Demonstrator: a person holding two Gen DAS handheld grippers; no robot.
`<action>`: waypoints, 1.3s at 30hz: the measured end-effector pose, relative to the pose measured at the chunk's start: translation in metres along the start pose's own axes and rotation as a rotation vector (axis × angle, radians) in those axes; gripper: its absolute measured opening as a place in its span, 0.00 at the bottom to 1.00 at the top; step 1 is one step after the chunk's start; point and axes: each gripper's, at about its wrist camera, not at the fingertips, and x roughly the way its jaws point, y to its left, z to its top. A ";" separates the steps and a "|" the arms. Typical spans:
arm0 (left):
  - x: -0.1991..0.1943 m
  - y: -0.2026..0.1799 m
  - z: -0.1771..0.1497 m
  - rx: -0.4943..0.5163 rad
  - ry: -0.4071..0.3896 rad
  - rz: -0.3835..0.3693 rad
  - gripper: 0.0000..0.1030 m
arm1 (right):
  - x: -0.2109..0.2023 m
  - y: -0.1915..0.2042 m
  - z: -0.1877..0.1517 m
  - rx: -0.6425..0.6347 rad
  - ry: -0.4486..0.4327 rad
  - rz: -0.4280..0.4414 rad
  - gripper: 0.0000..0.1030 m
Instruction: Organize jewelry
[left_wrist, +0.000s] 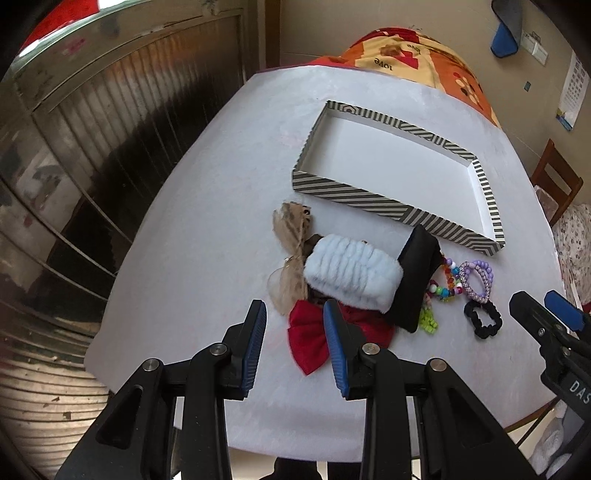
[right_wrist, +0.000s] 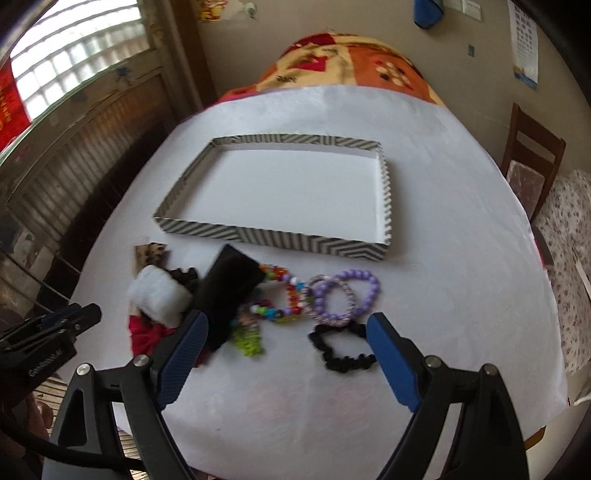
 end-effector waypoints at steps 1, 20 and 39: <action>-0.002 0.002 -0.002 -0.005 -0.001 0.000 0.23 | -0.002 0.004 -0.001 -0.007 -0.004 -0.002 0.88; -0.015 0.004 -0.013 0.008 -0.016 -0.007 0.23 | -0.019 0.017 -0.008 -0.044 -0.022 -0.008 0.88; -0.015 -0.003 -0.013 0.015 -0.018 -0.006 0.23 | -0.019 0.008 -0.007 -0.044 -0.010 -0.008 0.88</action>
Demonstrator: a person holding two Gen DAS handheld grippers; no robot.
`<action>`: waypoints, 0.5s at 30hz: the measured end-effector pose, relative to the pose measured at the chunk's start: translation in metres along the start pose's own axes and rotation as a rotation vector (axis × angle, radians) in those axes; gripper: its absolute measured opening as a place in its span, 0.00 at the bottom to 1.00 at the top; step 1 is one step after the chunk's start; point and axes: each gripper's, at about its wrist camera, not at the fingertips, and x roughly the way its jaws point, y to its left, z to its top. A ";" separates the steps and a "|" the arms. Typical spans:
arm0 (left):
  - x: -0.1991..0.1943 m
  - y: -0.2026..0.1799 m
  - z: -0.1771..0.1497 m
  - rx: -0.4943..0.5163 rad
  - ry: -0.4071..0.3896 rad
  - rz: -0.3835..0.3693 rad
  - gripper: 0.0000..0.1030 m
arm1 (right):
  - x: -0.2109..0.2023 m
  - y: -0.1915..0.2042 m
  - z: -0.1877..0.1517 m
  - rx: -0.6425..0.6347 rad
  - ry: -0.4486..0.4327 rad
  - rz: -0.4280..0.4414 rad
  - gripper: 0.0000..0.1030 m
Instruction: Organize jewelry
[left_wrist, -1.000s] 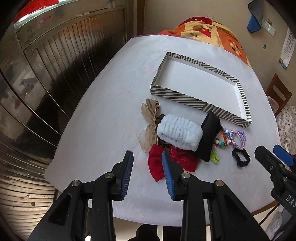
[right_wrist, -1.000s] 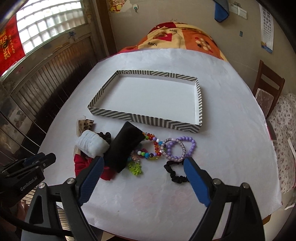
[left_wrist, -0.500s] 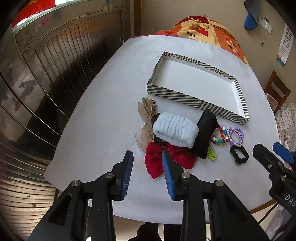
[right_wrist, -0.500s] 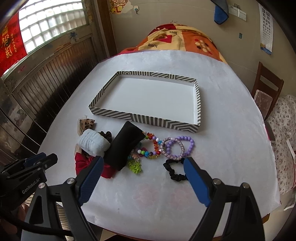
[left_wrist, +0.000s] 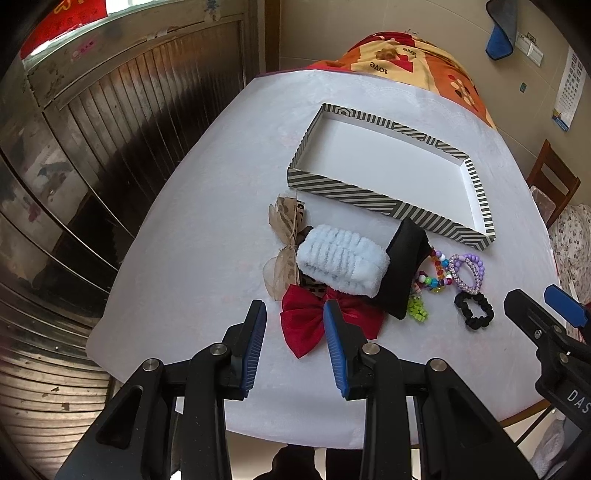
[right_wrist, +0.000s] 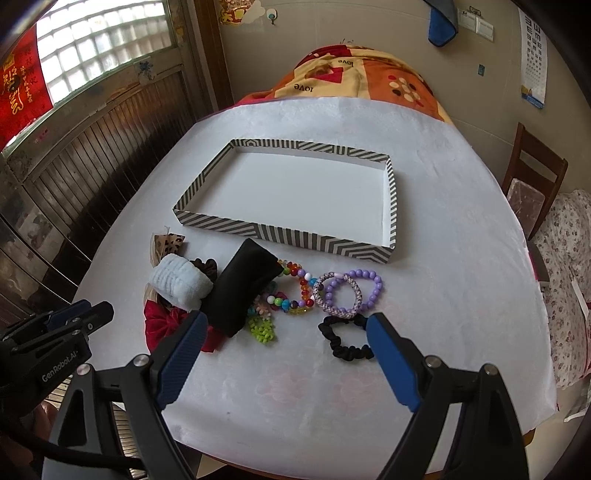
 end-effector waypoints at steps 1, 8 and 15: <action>0.000 -0.001 0.000 0.000 -0.001 0.001 0.23 | 0.000 -0.001 0.000 -0.002 0.001 -0.001 0.88; 0.000 -0.009 0.001 0.005 -0.001 0.003 0.23 | -0.001 -0.005 -0.001 -0.009 0.001 0.002 0.88; -0.001 -0.012 0.000 0.008 0.003 0.002 0.23 | 0.000 -0.008 -0.002 -0.006 0.002 0.001 0.88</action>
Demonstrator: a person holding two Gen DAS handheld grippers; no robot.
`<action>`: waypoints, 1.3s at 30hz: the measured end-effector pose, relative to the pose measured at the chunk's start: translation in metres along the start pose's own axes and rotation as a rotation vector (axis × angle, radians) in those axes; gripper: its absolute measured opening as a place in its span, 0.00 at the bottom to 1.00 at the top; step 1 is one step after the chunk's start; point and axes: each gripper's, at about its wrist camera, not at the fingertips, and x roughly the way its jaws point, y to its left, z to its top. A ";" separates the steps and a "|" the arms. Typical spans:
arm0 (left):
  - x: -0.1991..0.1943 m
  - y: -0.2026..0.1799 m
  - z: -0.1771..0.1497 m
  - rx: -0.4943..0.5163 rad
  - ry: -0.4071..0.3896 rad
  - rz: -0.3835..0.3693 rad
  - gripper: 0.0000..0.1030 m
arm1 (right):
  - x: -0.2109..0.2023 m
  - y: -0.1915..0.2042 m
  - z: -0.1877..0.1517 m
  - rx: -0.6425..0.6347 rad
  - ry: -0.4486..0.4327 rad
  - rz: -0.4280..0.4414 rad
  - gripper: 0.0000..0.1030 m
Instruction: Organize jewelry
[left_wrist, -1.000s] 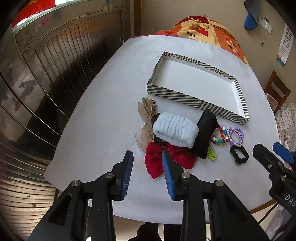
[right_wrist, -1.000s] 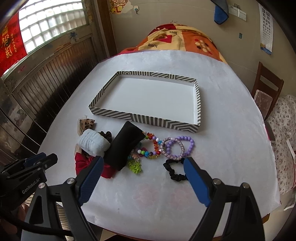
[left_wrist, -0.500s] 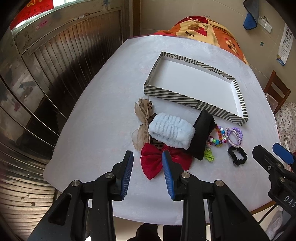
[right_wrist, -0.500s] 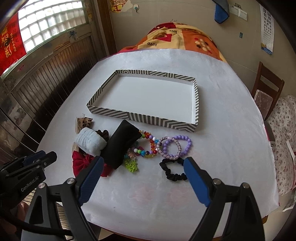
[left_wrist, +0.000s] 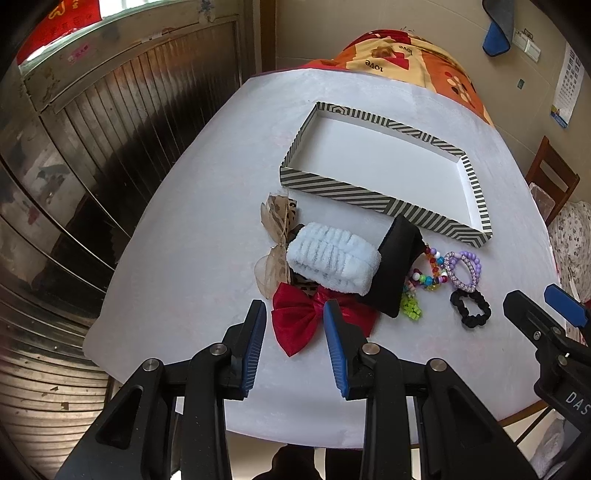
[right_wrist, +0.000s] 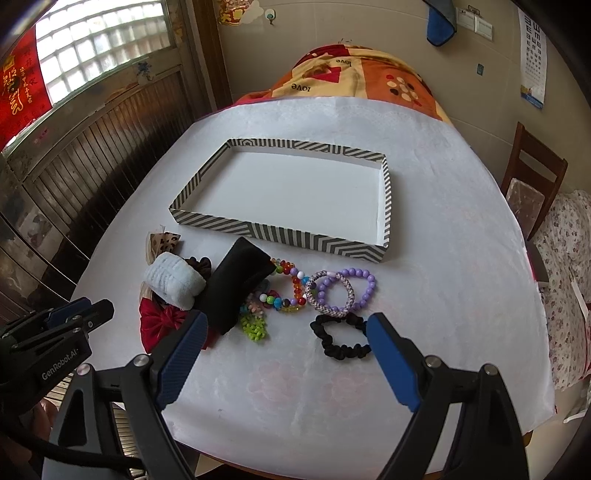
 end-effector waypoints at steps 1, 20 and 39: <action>0.000 0.000 0.000 0.002 -0.001 0.001 0.23 | 0.000 0.000 0.000 0.001 0.001 0.000 0.88; 0.002 -0.005 0.000 0.019 0.008 0.002 0.23 | 0.004 -0.006 -0.001 0.000 0.020 0.013 0.88; 0.006 -0.005 0.003 0.018 0.019 -0.001 0.23 | 0.010 -0.007 0.000 0.007 0.035 0.034 0.88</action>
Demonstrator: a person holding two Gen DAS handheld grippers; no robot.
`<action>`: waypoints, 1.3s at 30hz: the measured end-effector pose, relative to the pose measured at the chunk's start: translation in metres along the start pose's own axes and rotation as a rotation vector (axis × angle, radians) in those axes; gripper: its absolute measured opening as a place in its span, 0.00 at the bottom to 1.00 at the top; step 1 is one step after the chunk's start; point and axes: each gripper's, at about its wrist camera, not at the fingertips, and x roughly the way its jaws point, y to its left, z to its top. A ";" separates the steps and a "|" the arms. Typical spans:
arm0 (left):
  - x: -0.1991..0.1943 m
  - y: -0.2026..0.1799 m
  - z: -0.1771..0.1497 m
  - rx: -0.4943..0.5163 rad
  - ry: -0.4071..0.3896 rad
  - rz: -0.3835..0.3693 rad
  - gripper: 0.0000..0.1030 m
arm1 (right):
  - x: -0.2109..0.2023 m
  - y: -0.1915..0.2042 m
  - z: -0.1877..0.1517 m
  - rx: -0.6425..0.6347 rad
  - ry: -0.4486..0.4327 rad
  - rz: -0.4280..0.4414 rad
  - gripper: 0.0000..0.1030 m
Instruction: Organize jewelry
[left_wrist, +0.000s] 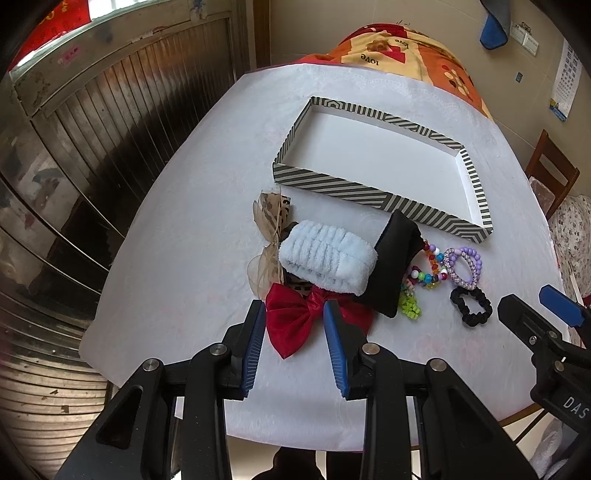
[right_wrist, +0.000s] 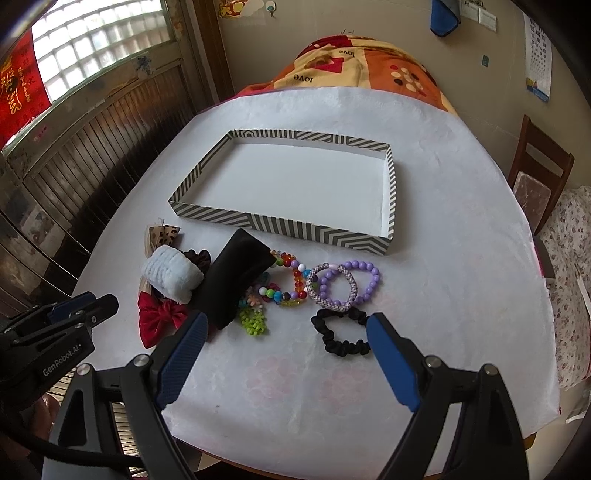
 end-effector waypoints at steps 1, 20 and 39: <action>0.001 0.000 0.000 0.000 0.001 -0.001 0.23 | 0.001 0.000 0.000 -0.001 0.001 0.001 0.88; 0.008 0.004 0.003 0.004 0.007 -0.010 0.23 | 0.011 0.004 0.004 0.000 0.031 0.014 0.88; 0.020 0.015 0.009 -0.019 0.044 -0.021 0.23 | 0.027 0.006 0.011 -0.005 0.070 0.026 0.88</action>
